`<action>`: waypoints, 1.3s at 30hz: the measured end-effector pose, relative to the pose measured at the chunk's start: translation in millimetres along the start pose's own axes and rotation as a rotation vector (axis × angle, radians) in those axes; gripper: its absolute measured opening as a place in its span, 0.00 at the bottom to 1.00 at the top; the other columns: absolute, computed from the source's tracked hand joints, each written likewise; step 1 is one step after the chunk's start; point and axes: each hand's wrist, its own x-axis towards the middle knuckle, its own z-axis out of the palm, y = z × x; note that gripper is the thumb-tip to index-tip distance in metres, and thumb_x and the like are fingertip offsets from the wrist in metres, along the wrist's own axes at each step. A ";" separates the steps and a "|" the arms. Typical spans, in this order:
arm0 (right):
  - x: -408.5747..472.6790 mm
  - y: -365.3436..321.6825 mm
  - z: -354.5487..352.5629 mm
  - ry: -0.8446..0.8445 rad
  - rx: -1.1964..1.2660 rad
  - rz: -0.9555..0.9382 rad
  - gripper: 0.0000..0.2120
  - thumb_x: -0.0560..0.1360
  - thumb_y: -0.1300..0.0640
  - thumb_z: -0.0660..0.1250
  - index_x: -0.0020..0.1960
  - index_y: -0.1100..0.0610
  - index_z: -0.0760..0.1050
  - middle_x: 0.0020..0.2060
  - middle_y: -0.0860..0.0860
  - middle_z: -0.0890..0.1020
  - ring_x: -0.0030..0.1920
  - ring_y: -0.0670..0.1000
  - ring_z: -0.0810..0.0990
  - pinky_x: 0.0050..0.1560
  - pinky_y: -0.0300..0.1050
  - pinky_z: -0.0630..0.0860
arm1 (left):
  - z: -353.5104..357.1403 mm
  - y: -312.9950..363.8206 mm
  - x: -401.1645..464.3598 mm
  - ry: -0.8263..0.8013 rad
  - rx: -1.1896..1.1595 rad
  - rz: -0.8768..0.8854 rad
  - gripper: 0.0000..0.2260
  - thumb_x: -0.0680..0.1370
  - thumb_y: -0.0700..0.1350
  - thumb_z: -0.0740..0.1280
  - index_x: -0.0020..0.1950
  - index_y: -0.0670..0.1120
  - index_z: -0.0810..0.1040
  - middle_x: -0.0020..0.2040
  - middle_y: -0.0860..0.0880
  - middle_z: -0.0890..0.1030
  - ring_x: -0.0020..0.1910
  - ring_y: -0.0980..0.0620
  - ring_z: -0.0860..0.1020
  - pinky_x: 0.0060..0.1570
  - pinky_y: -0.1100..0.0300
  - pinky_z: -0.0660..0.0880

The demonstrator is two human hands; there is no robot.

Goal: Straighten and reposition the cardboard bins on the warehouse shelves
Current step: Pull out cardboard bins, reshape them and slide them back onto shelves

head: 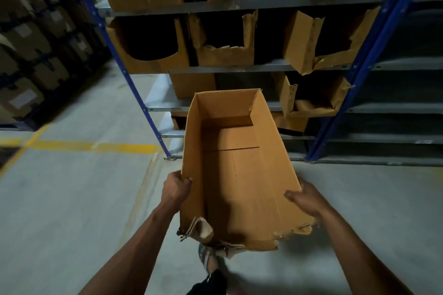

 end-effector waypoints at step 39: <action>287.3 -126.9 -34.2 0.423 -0.082 0.206 0.15 0.81 0.58 0.66 0.68 0.55 0.77 0.60 0.58 0.83 0.60 0.62 0.80 0.57 0.50 0.74 | 101.6 128.6 278.8 -0.450 -0.376 -0.082 0.22 0.81 0.48 0.73 0.74 0.56 0.75 0.64 0.49 0.84 0.65 0.45 0.81 0.65 0.38 0.78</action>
